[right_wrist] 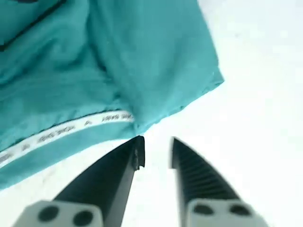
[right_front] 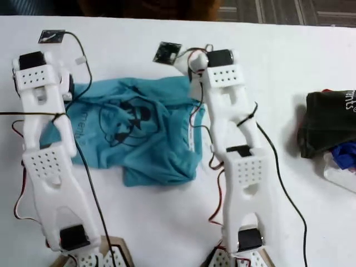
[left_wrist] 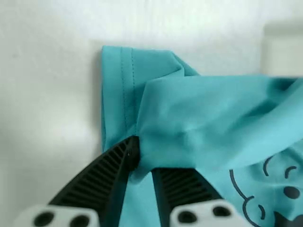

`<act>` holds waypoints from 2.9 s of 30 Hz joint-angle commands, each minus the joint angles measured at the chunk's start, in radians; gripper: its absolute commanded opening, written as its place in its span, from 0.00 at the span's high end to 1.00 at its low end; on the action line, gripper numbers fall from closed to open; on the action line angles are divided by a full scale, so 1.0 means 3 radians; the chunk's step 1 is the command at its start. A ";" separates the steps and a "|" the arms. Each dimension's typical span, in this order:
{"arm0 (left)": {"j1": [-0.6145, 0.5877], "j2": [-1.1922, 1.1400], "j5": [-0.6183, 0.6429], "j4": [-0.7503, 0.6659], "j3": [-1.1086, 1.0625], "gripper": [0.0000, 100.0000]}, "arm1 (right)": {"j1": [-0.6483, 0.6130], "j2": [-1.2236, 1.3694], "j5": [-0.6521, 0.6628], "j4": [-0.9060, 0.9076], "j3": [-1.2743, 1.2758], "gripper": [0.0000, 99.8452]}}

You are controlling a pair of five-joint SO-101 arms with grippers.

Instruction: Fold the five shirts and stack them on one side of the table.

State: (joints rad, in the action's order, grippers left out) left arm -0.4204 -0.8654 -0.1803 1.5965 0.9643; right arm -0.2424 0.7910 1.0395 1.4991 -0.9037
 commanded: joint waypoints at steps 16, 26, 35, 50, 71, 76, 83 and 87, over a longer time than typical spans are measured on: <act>-0.0010 0.0031 0.0000 -0.0010 0.0115 0.97 | -0.0064 0.0729 0.0235 0.0749 -0.1274 0.83; 0.0082 0.0026 0.0000 -0.0010 0.0110 0.97 | -0.0059 0.0908 0.0348 0.0524 -0.1238 0.83; 0.0113 0.0026 -0.0010 -0.0010 0.0110 0.97 | -0.0054 0.1133 0.0338 0.0417 -0.1437 0.83; 0.0113 0.0026 -0.0010 -0.0010 0.0110 0.97 | -0.0038 0.1307 0.0348 0.0171 -0.1483 0.98; 0.0107 0.0506 0.0010 0.0286 0.0146 0.97 | -0.0023 0.0023 -0.0317 0.0499 -0.1488 0.98; 0.0102 0.0772 0.0010 0.0430 0.0146 0.97 | -0.0074 -0.0315 -0.0399 0.0621 -0.1488 0.98; 0.0102 0.1330 0.0010 0.0604 0.0146 0.97 | -0.0105 -0.0800 -0.0486 0.0765 -0.1488 0.98; 0.0113 0.1821 0.0010 0.0614 0.0120 0.97 | -0.0110 -0.1164 -0.0762 0.0780 -0.1488 0.98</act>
State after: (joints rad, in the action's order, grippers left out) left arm -0.3943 -0.4695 -0.1803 1.7699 0.9643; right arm -0.2639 0.5715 0.8569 1.7277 -1.3257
